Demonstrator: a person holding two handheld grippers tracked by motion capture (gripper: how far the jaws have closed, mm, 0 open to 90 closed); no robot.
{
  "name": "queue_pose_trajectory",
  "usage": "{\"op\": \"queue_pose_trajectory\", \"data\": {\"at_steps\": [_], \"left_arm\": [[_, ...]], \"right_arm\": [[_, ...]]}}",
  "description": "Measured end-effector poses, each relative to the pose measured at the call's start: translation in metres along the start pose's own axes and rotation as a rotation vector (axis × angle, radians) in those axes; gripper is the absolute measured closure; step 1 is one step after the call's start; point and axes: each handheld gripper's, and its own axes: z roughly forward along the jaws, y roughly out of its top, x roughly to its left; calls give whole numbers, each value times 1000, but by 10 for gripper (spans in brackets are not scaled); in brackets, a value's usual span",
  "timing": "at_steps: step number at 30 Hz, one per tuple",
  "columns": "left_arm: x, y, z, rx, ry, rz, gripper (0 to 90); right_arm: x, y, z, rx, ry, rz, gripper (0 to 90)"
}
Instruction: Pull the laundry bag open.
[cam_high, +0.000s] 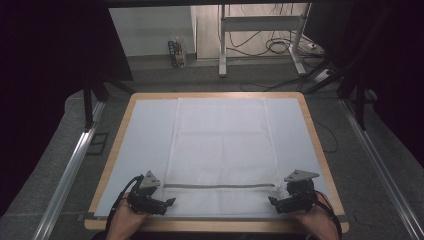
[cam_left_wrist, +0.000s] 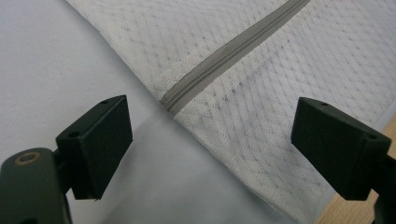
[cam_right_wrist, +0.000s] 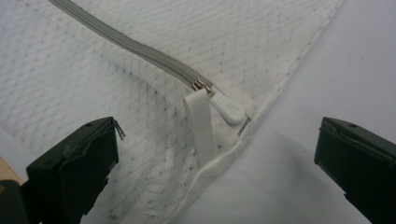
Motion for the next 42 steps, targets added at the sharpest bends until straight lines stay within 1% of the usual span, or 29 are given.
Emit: {"op": "queue_pose_trajectory", "data": {"at_steps": [2,4,5,7,9,10,11,12,13,14,15,16,18,20,21,22,23,24,26,27,29,32,33,34,36,38,40,41,42], "left_arm": [[0,0,0,-1,-4,2,127],[-1,1,1,-1,-6,4,127],[-1,1,1,1,-8,7,127],[-2,1,2,6,-9,10,127],[-2,2,3,9,-9,13,127],[-2,2,3,9,-9,13,128],[-3,2,4,10,-8,16,128],[-3,2,4,11,-9,17,128],[-3,2,4,11,-9,17,128],[-3,2,4,12,-8,18,128],[-3,2,4,11,-7,20,128],[-4,3,4,8,-7,22,128],[-5,3,4,9,-7,28,128],[-5,3,4,11,-6,36,128],[-5,4,4,12,-6,35,129],[-5,4,4,12,-4,37,129],[-5,4,4,12,-4,37,129],[-5,4,5,9,-2,38,129],[-5,5,4,5,-3,36,129],[-6,5,4,1,-2,29,129],[-5,6,4,-6,-4,28,128],[-5,8,4,-15,-11,17,122],[-5,9,4,-19,-17,16,119],[-5,9,4,-19,-17,16,113],[-7,14,5,-28,-26,16,103],[-10,24,7,-45,-43,16,58],[-12,32,7,-76,-60,5,55],[-12,32,7,-76,-60,5,55],[-12,38,7,-92,-71,5,58]], "right_arm": [[1,0,2,18,-4,-6,23],[2,0,5,41,-26,-11,54],[2,1,7,50,-31,-6,47],[1,2,7,46,-40,2,80],[-1,4,7,52,-43,13,134],[-1,4,7,52,-43,13,134],[-1,5,4,59,-59,38,252],[0,5,3,55,-62,39,306],[0,5,3,55,-62,39,306],[1,5,2,54,-59,45,353],[3,5,1,52,-61,45,420],[6,5,0,49,-61,50,509],[7,4,0,47,-63,62,564],[7,4,-1,45,-73,76,654],[7,4,-1,45,-73,81,681],[7,5,-1,44,-73,84,719],[7,5,-1,44,-73,84,719],[6,5,-1,40,-66,81,765],[5,5,-1,36,-51,86,788],[5,4,-1,34,-46,85,796],[3,4,-2,29,-32,74,811],[4,5,-5,6,-35,46,818],[5,5,-7,-14,-39,35,818],[5,5,-7,-14,-39,35,818],[7,6,-11,-55,-42,14,818],[9,7,-13,-72,-58,-16,817],[11,7,-15,-93,-66,-32,817],[11,7,-15,-93,-66,-32,817],[12,8,-17,-104,-75,-45,816]]}}
